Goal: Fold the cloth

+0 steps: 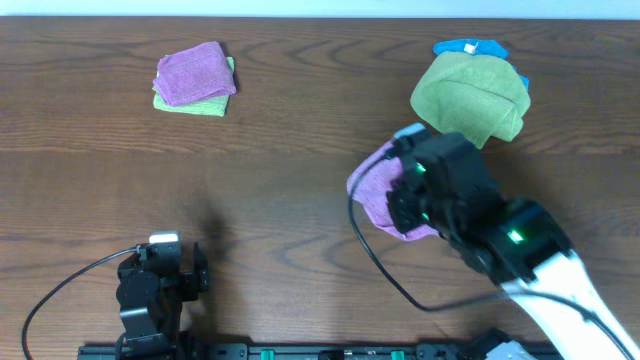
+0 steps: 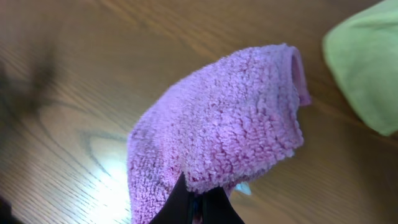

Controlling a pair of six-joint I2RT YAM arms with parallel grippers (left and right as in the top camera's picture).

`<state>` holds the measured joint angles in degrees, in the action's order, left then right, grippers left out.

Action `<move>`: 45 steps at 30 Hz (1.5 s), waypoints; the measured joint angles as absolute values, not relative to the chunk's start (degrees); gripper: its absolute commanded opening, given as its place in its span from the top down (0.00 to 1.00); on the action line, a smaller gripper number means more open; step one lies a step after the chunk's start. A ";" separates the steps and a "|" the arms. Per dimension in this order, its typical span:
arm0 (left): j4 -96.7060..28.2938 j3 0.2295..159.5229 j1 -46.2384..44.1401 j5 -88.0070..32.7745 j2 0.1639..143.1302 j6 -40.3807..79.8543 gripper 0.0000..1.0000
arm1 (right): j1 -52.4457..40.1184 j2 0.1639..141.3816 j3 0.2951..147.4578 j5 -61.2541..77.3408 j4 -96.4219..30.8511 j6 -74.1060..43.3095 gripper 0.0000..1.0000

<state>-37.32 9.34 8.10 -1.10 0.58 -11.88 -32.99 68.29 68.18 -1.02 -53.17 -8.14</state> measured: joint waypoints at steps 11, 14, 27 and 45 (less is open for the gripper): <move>-37.30 9.34 8.10 -1.13 0.58 -11.88 0.05 | -38.54 76.20 76.75 1.45 -48.25 -7.14 0.33; -37.32 9.34 8.10 -1.13 0.58 -11.88 0.05 | -38.09 75.88 79.20 -5.78 -51.31 -6.85 0.01; -37.32 9.34 8.10 -1.10 0.58 -11.88 0.05 | -34.35 81.28 79.00 -15.46 -60.86 -7.46 0.01; -37.32 9.34 8.10 -1.10 0.58 -11.88 0.05 | -29.74 97.12 76.05 -8.56 -61.73 -13.80 0.98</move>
